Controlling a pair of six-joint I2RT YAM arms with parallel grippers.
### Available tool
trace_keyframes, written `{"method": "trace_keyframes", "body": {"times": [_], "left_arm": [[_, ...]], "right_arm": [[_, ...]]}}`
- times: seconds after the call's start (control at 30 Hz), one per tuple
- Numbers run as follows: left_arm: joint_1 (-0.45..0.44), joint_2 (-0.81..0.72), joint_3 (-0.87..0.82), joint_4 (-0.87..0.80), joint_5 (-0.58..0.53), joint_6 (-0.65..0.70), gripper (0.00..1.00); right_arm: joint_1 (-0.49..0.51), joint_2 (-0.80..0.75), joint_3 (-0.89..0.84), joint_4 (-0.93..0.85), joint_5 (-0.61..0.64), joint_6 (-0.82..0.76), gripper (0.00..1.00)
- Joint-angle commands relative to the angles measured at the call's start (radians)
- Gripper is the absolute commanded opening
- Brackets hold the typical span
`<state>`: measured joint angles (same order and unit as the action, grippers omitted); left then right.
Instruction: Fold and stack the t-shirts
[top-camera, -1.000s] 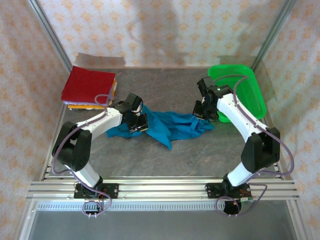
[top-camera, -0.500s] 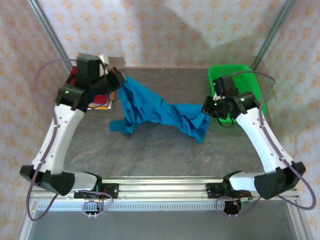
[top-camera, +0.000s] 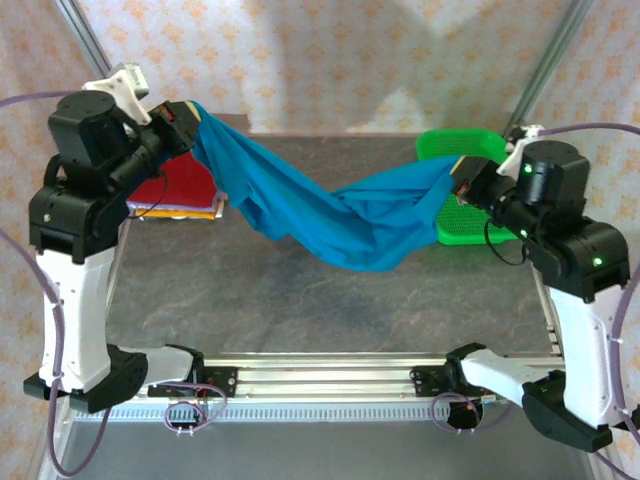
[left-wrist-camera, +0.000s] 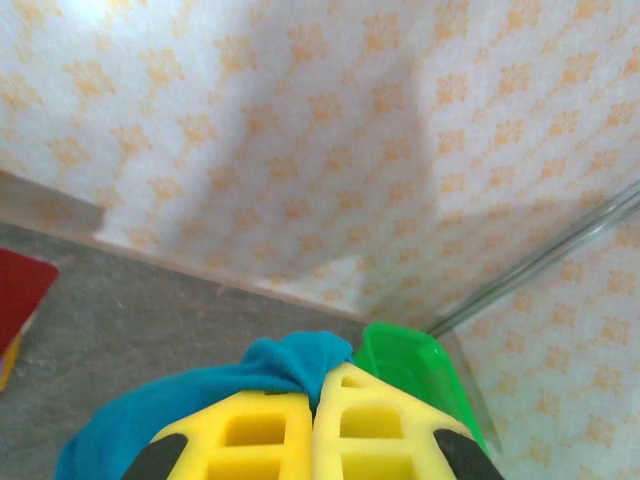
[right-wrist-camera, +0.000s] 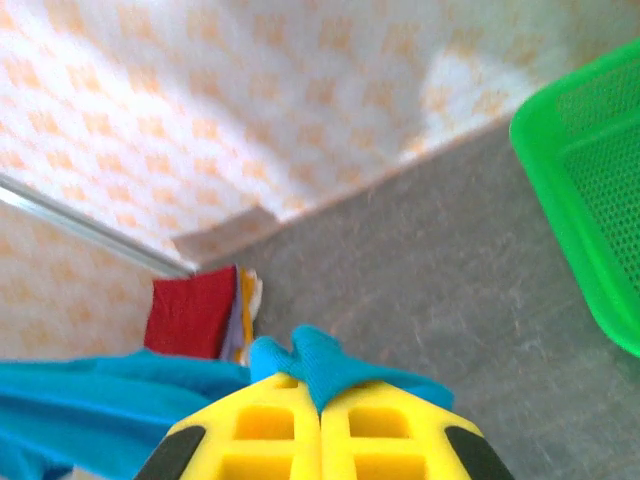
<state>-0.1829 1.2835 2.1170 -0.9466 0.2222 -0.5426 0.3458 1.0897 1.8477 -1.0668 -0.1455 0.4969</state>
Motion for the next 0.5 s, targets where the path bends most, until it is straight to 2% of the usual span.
{"method": "trace_keyframes", "body": {"times": [0.0,0.13,0.23,0.33,0.47], "left_arm": [[0.003,-0.031,0.046,-0.075,-0.092,0.076,0.00],[0.003,-0.082,-0.029,-0.108,-0.105,0.094,0.00],[0.003,-0.096,-0.134,-0.157,-0.074,0.096,0.00],[0.004,-0.080,-0.258,-0.195,-0.038,0.102,0.00],[0.019,-0.054,-0.434,-0.139,-0.017,0.115,0.00]], "right_arm": [[-0.005,-0.009,-0.042,-0.089,0.090,0.060,0.00],[-0.005,-0.107,-0.157,-0.045,0.080,0.103,0.00],[-0.004,-0.101,-0.214,-0.049,0.063,0.104,0.00],[-0.005,0.004,-0.239,-0.024,0.038,0.062,0.00],[-0.013,0.288,-0.121,-0.026,0.063,-0.046,0.00]]}}
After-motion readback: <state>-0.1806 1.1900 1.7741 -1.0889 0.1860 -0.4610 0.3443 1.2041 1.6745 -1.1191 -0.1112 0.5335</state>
